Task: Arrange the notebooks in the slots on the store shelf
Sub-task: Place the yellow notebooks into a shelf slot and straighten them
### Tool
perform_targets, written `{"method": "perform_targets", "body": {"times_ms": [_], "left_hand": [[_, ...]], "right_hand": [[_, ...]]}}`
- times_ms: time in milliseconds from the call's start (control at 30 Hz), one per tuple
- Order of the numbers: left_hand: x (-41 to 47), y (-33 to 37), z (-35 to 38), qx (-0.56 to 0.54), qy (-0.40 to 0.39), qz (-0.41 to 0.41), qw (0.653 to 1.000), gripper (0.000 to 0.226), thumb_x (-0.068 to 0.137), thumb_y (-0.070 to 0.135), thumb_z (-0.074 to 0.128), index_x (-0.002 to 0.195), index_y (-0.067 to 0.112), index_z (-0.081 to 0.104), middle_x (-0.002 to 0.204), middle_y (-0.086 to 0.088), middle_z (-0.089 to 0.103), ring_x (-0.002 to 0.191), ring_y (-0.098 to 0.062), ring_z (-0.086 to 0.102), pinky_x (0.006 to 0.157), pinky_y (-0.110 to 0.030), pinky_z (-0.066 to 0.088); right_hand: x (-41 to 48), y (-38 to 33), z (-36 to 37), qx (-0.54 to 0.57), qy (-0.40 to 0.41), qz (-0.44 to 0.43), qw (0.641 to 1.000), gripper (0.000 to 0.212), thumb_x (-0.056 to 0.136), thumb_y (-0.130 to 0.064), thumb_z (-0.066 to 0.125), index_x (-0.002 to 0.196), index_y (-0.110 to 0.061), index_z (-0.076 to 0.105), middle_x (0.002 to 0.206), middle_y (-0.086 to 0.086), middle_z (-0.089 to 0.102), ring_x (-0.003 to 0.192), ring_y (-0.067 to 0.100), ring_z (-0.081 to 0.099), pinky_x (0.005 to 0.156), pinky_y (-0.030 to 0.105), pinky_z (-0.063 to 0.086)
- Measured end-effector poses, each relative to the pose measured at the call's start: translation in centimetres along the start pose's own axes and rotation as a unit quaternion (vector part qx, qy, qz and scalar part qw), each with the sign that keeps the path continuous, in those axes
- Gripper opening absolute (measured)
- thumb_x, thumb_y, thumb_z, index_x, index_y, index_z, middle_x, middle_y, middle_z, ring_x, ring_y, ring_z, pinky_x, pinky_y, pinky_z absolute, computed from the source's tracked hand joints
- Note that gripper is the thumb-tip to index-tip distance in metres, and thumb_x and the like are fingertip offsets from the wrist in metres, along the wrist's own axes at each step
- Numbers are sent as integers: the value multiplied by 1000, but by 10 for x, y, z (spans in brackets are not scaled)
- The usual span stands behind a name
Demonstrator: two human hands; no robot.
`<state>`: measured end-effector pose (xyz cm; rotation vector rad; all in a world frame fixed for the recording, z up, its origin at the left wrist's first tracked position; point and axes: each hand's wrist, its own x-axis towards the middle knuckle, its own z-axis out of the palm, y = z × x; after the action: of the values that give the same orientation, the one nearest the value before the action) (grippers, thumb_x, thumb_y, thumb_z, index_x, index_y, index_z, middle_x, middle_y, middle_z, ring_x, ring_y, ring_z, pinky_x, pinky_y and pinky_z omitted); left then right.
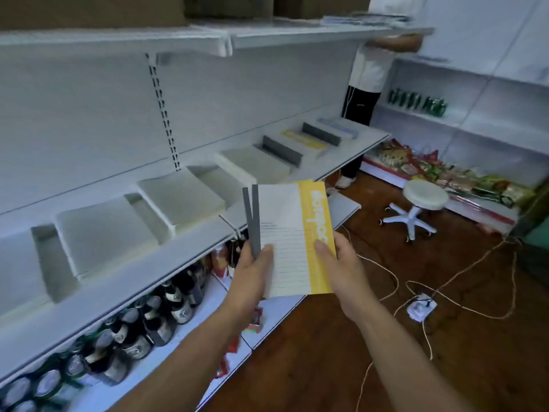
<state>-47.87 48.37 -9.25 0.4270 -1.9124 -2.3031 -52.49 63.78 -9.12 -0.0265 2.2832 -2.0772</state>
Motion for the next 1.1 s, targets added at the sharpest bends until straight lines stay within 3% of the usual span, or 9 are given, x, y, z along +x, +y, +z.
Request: {"method": "perform_targets", "body": {"times_ms": [133, 267, 400, 533, 633, 733, 900, 1000, 1100], "left_hand": [[33, -5, 59, 14, -12, -12, 1000, 15, 100, 30, 49, 114, 35, 53, 109, 12, 69, 98, -9, 68, 88, -44, 56], [90, -12, 105, 23, -27, -19, 999, 14, 102, 29, 46, 110, 39, 52, 90, 12, 73, 83, -23, 67, 77, -53, 52], [166, -18, 157, -5, -36, -24, 999, 21, 101, 26, 47, 119, 33, 54, 108, 9, 72, 101, -20, 68, 91, -52, 53], [255, -9, 212, -19, -27, -23, 999, 19, 101, 24, 47, 115, 33, 56, 110, 9, 69, 102, -14, 64, 90, -45, 54], [318, 5, 245, -21, -15, -5, 1000, 17, 101, 22, 47, 117, 26, 47, 110, 2, 64, 95, -11, 61, 75, -33, 53], [369, 14, 275, -26, 1, 10, 1000, 20, 102, 22, 45, 119, 31, 39, 102, 13, 58, 89, -1, 56, 66, -21, 44], [431, 18, 307, -11, 40, 12, 999, 20, 103, 21, 41, 118, 33, 37, 100, 17, 54, 89, 1, 52, 73, -26, 41], [477, 15, 324, -1, 89, 25, 996, 19, 103, 22, 40, 119, 32, 38, 101, 16, 52, 92, 1, 51, 81, -29, 41], [521, 15, 340, 27, 175, 54, 983, 15, 104, 18, 38, 118, 23, 42, 94, 12, 50, 80, 9, 50, 67, -8, 39]], "right_hand": [[37, 6, -47, 9, 9, -2, 1000, 13, 97, -25, 54, 105, -32, 61, 98, -14, 71, 92, 5, 67, 75, 23, 52], [95, 14, -80, 1, 18, 4, 1000, 15, 98, -28, 52, 108, -35, 61, 103, -13, 72, 95, 5, 67, 84, 30, 54], [177, 19, -111, -24, 43, -4, 999, 14, 98, -30, 52, 102, -41, 60, 106, -10, 70, 97, 8, 66, 87, 37, 54], [274, 10, -140, -44, 67, -7, 997, 15, 96, -32, 54, 107, -42, 55, 106, -13, 68, 97, 7, 66, 84, 34, 55], [344, -1, -154, -79, 72, -21, 994, 26, 95, -32, 57, 120, -35, 51, 107, -19, 64, 98, 2, 63, 76, 23, 50], [407, -6, -166, -102, 67, -15, 992, 28, 94, -33, 58, 121, -31, 52, 106, -19, 64, 98, 3, 62, 77, 27, 49], [488, -10, -182, -105, 33, -16, 994, 18, 95, -26, 58, 113, -29, 57, 98, -19, 64, 86, -5, 61, 65, 12, 47], [547, -10, -184, -116, -15, -17, 993, 16, 95, -24, 56, 108, -34, 57, 99, -17, 64, 94, 6, 63, 77, 25, 51], [608, -11, -180, -149, -65, -39, 986, 24, 95, -29, 56, 119, -30, 55, 104, -12, 62, 97, 12, 62, 83, 36, 51]]}}
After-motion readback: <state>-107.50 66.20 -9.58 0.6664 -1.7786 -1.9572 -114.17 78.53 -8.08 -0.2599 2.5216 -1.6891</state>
